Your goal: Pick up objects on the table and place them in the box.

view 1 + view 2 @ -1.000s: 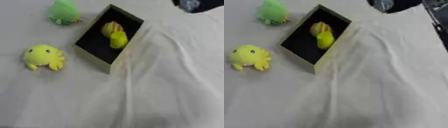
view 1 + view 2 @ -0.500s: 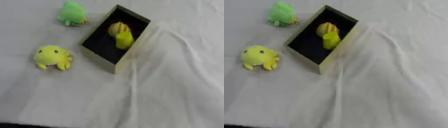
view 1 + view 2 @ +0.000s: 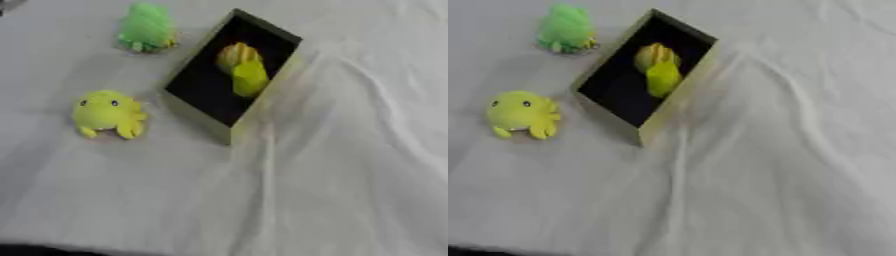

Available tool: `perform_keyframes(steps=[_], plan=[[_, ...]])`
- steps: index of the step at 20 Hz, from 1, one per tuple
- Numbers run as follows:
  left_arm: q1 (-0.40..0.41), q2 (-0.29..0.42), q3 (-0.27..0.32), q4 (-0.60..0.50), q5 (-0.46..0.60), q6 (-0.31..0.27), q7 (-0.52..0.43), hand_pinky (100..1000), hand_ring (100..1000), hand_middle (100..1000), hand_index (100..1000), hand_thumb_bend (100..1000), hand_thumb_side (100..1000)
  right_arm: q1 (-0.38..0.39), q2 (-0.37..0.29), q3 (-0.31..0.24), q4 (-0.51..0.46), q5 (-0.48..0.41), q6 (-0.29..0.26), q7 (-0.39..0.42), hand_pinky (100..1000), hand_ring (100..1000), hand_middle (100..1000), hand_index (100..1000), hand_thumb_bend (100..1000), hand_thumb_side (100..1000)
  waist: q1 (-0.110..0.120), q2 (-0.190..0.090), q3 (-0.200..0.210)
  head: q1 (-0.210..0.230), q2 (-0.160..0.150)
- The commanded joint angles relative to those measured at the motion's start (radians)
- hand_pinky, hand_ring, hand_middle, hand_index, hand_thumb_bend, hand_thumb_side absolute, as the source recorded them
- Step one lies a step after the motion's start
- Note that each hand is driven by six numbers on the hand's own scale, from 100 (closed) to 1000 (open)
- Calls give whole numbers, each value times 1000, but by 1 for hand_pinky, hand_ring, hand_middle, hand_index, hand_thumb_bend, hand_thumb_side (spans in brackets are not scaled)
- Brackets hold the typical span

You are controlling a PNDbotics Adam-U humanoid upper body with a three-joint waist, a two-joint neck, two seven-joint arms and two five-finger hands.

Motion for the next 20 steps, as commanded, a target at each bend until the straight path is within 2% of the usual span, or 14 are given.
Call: perform_keyframes(steps=[1,2,3,4,5,13,20], plan=[[-35,35,-29,15,-30,-12,-115,834,806,785,925,617,652,-7,-38,-9,-15,9,-12,-7,886,920,649,812,100,371,2,-26,-2,0,6],[-42,32,-41,21,-36,-16,-142,849,819,790,927,621,599,-6,-38,-8,-15,11,-14,-7,888,922,651,813,100,370,3,-26,-3,-1,8],[-49,28,-53,24,-41,-23,-170,868,834,799,934,704,564,-5,-38,-7,-15,15,-14,-6,889,925,652,813,100,361,3,-26,-3,-1,9],[-54,25,-60,26,-46,-28,-193,876,841,803,936,681,552,-4,-38,-7,-15,19,-13,-4,890,926,651,813,100,381,4,-26,-3,-2,10],[-60,20,-67,28,-48,-32,-215,886,849,807,934,698,533,-2,-37,-6,-15,23,-12,-3,891,926,649,812,100,384,4,-26,-3,-3,10],[-104,-7,-130,57,-34,-36,-346,900,862,810,926,744,491,4,-34,2,-15,32,-8,9,893,925,639,810,100,389,9,-27,-3,-4,1],[-121,-31,-164,120,-34,-28,-415,887,854,803,912,727,481,10,-27,6,-15,33,-1,20,896,928,633,808,100,396,11,-26,-4,-1,-3]])
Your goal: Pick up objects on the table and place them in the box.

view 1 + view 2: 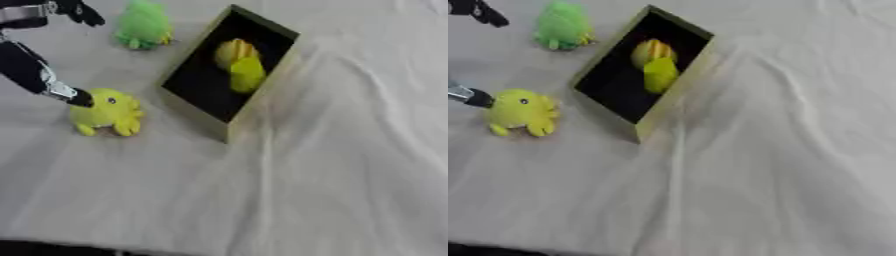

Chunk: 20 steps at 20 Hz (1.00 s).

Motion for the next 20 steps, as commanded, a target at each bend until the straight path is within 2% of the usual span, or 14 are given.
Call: perform_keyframes(steps=[1,12,16,20], plan=[[-25,2,-6,27,7,9,-25,882,850,799,909,731,486,-4,-25,-7,-15,3,3,8,897,929,631,808,100,396,-1,-26,-2,2,-8],[-38,-68,-57,159,-55,41,-42,847,816,757,872,754,458,8,-10,-9,-15,9,14,17,901,931,621,806,100,404,-2,-25,-10,10,-9],[-33,-87,-69,204,-61,34,-43,844,817,760,874,745,413,12,-5,-11,-15,11,18,19,904,932,617,797,100,411,-3,-22,-14,14,-9],[-25,-95,-72,242,-68,27,-42,842,817,764,877,690,337,15,0,-10,-15,12,21,23,905,933,613,794,100,415,-4,-21,-14,16,-11]])
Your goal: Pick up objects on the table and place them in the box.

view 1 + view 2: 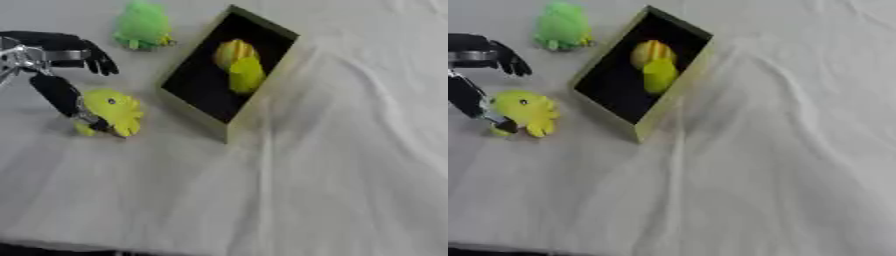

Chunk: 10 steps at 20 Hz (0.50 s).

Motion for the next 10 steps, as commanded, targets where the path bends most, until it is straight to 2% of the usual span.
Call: perform_keyframes(steps=[1,6,10], plan=[[-8,13,9,23,-13,-7,5,841,817,764,876,673,320,-5,-17,-10,-15,4,3,4,905,933,611,793,100,416,-2,-21,0,6,-10],[3,-2,9,53,-28,-17,20,828,807,754,866,649,306,0,-10,-12,-15,5,7,8,906,933,609,792,100,419,-6,-20,-2,11,-12],[9,-9,7,66,-40,-19,37,789,770,712,835,569,291,4,-6,-13,-15,8,9,9,908,934,606,792,100,423,-8,-20,-3,13,-11]])
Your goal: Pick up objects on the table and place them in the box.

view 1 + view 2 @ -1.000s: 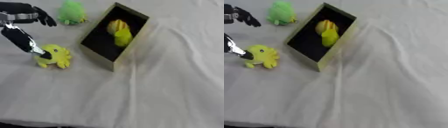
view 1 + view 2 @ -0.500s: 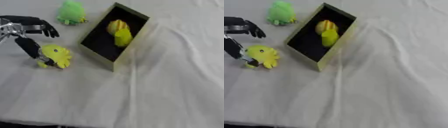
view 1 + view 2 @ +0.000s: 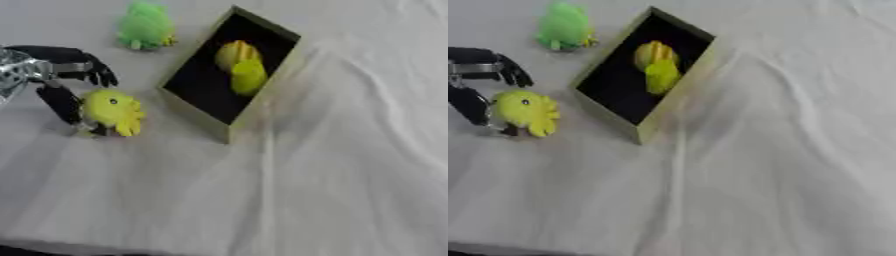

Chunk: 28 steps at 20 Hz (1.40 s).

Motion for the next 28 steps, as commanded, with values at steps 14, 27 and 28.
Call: perform_keyframes(steps=[14,27,28], plan=[[5,26,15,-43,-83,-8,114,674,622,566,707,297,224,23,-8,-23,-15,16,11,3,912,938,597,791,100,432,-1,-21,-2,8,-11],[-135,-17,95,-352,-149,13,124,670,599,543,698,302,207,36,-20,-26,-15,20,4,-9,909,936,600,793,100,415,5,-38,3,-3,1],[-156,-45,88,-349,-150,15,120,666,598,542,698,299,214,34,-20,-25,-15,18,4,-8,909,936,599,793,100,416,5,-40,3,-3,1]])
